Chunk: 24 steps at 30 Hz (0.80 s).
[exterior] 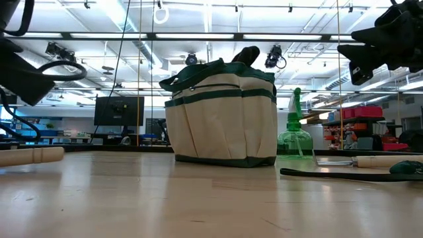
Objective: Pick & Place Garden tools in Gardening bag
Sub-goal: Put the left brown hand rake into the green gardening bag
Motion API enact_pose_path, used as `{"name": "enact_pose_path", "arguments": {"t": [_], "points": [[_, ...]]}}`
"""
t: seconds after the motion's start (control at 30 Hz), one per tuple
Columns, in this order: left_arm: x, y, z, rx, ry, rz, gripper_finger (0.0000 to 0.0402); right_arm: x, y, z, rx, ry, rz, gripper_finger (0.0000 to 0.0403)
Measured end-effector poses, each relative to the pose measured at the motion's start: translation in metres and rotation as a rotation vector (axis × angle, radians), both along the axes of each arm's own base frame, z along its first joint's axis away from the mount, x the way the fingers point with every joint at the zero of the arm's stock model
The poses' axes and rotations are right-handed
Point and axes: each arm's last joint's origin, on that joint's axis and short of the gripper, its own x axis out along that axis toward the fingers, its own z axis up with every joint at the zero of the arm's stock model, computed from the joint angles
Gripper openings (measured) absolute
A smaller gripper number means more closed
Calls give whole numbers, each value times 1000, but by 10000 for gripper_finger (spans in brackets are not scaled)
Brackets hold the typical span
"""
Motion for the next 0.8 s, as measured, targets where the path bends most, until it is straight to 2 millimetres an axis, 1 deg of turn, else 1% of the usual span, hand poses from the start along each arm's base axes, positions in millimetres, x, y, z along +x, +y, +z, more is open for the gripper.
{"name": "enact_pose_path", "arguments": {"t": [0.1,0.23,0.5,0.67,0.73,0.8], "points": [[4,-1,4,15,-26,-3,14,0,0,0,0,0,0,160],[9,-5,15,22,-33,-11,25,0,0,0,0,0,1,160],[17,-8,35,45,-65,-46,26,0,0,0,0,1,9,160],[20,-8,40,101,-107,-58,5,0,0,0,-1,0,9,160],[22,-6,41,118,-120,-52,6,0,0,0,-1,0,9,160],[24,-4,41,130,-133,-39,18,0,0,0,-1,0,9,160]]}}
